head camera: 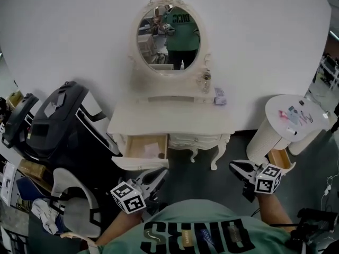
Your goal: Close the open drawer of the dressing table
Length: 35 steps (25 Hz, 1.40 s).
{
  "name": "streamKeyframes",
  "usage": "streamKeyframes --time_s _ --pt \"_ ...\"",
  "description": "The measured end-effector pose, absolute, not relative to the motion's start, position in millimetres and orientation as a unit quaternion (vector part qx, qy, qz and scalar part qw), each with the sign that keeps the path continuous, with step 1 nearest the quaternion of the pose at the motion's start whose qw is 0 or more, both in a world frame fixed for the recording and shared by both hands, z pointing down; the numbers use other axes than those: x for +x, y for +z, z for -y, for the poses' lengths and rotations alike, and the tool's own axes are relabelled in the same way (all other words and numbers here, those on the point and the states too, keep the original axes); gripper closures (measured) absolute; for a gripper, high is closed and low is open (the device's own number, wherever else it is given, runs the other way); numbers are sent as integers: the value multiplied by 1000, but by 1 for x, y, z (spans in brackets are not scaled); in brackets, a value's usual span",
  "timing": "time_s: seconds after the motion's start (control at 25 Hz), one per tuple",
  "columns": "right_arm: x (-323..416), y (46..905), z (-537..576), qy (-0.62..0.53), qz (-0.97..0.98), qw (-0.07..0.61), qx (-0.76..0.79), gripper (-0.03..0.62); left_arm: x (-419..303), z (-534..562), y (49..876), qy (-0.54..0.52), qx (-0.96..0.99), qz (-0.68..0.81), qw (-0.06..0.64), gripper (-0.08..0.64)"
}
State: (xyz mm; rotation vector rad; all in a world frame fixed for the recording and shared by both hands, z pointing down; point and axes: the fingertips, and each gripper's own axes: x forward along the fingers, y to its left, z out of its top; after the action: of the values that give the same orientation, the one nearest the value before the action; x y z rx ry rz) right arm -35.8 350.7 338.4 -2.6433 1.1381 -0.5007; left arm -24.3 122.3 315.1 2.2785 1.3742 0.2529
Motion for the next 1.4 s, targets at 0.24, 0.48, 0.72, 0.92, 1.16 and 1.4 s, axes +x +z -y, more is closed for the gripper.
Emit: streamKeyframes --time_s 0.24,0.48,0.72,0.92,1.16,1.4 --pt "25 315 -315 -159 -349 100 -918 581 56 -85 295 79 809 -538 222 532" --pt "89 317 -266 -169 -340 97 -920 581 128 -42 297 80 802 -549 224 532" --pt "145 330 -229 -190 -354 92 -911 581 181 -12 311 85 804 -541 232 532" --pt "206 338 -215 -199 -396 90 -892 581 216 4 325 90 826 -500 246 532" --pt "271 350 -212 -210 -490 76 -843 581 247 -3 326 77 871 -426 234 533" --pt "346 344 -249 -201 -576 58 -791 581 268 -39 324 50 916 -311 249 532"
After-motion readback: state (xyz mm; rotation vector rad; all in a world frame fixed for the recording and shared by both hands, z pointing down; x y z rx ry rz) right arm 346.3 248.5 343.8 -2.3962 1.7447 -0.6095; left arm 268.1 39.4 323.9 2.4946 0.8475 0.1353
